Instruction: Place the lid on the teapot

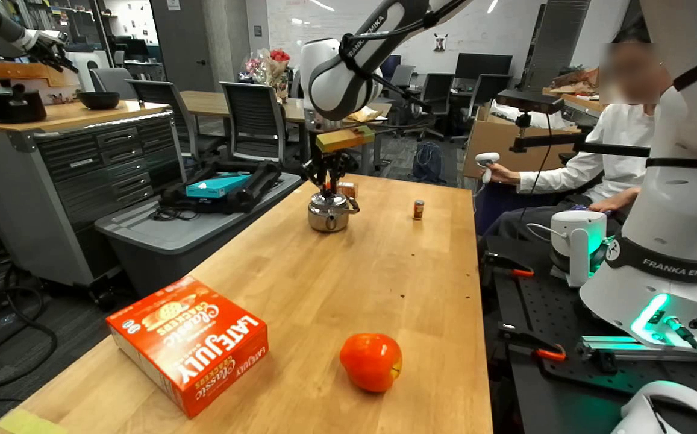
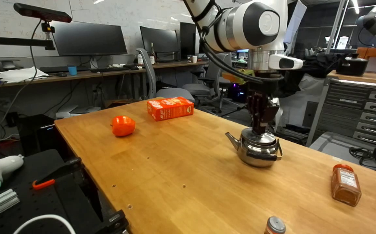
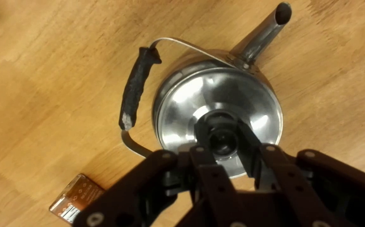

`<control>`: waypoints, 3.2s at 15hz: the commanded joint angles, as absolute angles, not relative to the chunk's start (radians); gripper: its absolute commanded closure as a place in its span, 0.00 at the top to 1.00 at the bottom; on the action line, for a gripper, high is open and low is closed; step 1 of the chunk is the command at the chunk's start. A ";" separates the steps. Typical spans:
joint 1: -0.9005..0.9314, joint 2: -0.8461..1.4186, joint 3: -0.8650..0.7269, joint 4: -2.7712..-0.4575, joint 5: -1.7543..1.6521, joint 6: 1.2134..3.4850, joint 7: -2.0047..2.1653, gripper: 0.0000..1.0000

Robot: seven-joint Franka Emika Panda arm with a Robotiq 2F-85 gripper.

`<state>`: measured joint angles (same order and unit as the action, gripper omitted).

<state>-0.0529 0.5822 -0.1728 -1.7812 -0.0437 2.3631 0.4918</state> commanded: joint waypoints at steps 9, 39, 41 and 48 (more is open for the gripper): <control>-0.053 0.611 -0.184 -1.747 0.012 2.403 0.504 0.07; -0.036 0.578 -0.208 -1.884 -0.037 2.448 0.486 0.07; -0.036 0.573 -0.206 -1.888 -0.037 2.445 0.482 0.10; -0.047 0.495 -0.194 -1.964 -0.027 2.465 0.429 0.90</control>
<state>-0.0524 0.5577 -0.1871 -1.8861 -0.0268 2.4303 0.4682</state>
